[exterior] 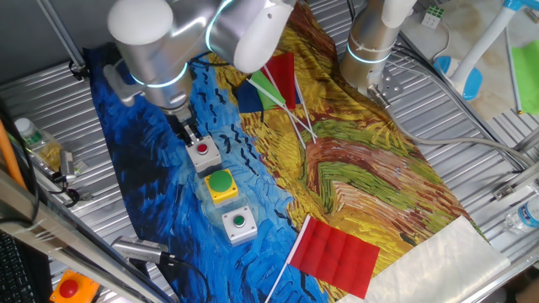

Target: Press three buttons from left to right in sequence

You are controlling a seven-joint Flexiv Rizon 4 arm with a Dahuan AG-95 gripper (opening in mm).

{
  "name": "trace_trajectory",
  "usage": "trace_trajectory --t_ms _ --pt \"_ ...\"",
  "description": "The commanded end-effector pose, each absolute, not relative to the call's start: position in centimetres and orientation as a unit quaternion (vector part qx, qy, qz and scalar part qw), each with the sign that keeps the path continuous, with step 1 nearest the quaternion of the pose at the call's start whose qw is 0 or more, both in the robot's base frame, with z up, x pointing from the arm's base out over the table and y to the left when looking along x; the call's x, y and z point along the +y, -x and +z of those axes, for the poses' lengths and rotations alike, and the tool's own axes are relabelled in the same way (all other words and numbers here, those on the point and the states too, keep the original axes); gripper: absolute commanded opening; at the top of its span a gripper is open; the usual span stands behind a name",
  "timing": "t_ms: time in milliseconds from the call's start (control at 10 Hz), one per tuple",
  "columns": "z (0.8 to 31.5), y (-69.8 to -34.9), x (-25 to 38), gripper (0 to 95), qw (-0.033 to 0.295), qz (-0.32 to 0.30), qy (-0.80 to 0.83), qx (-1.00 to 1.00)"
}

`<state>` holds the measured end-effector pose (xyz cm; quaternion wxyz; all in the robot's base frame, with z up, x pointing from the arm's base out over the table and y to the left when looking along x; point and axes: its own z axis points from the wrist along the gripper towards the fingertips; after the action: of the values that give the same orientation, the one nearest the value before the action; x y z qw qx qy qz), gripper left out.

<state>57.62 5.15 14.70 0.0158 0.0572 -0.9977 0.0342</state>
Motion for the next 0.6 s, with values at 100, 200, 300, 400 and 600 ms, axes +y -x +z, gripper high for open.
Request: trace_trajectory --t_ms 100,200,300,400,600 --pt "14.81 -58.06 5.46 0.0 0.021 0.028 -0.059 -0.998" --pt "14.73 -58.23 5.63 0.0 0.021 0.031 -0.061 -0.997" --pt "14.77 -58.12 5.52 0.0 0.017 0.033 -0.063 -0.997" --pt "14.78 -58.01 5.36 0.0 0.013 0.032 -0.063 -0.997" --pt "14.73 -58.02 5.38 0.0 0.011 0.03 -0.055 -0.998"
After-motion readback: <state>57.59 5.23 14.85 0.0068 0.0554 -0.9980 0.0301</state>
